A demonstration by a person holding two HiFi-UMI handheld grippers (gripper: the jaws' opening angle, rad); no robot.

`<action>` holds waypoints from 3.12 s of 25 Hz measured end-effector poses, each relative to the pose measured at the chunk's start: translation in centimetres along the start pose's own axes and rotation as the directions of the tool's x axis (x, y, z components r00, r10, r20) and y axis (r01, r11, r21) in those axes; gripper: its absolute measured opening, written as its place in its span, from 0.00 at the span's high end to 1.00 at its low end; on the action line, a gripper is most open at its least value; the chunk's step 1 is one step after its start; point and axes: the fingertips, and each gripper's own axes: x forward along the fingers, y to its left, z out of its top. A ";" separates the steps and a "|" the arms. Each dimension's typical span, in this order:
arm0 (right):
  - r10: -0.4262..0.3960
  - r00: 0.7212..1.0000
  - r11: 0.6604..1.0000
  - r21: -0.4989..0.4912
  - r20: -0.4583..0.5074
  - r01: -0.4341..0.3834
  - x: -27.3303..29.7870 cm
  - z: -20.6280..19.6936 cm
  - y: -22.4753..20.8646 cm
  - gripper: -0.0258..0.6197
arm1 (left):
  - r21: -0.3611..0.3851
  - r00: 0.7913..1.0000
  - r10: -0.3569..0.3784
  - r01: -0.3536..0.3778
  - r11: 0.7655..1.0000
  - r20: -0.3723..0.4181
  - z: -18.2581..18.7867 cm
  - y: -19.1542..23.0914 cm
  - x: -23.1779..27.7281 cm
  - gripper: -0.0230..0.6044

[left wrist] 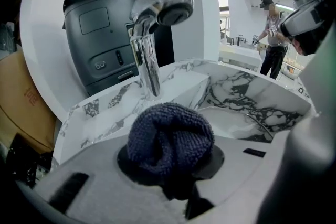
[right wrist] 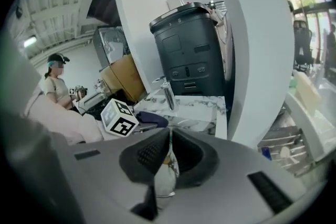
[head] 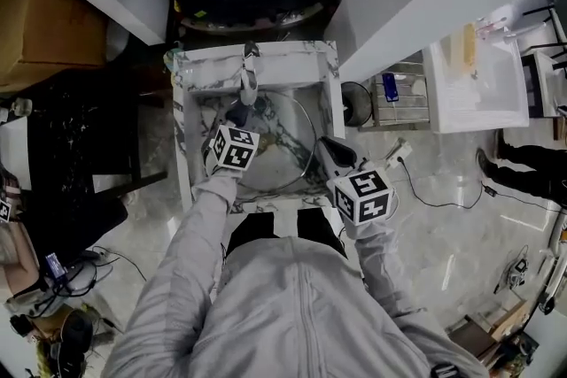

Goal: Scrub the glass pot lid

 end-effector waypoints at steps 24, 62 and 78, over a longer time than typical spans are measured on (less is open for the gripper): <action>0.058 0.998 0.983 0.174 -0.012 -0.055 -1.9 -3.7 -2.8 0.91 | 0.066 0.990 -0.119 0.124 0.990 -0.070 0.9 -7.6 7.2 0.82; 0.096 0.993 0.968 0.240 -0.067 -0.077 -3.2 -4.7 -0.7 0.91 | 0.296 0.860 -0.486 0.511 0.807 -0.156 -0.5 -19.5 4.0 0.82; 0.113 0.991 0.969 0.230 -0.075 -0.093 -3.2 -5.3 0.6 0.91 | 0.305 0.721 -0.649 0.691 0.655 -0.243 -3.5 -23.4 -0.2 0.82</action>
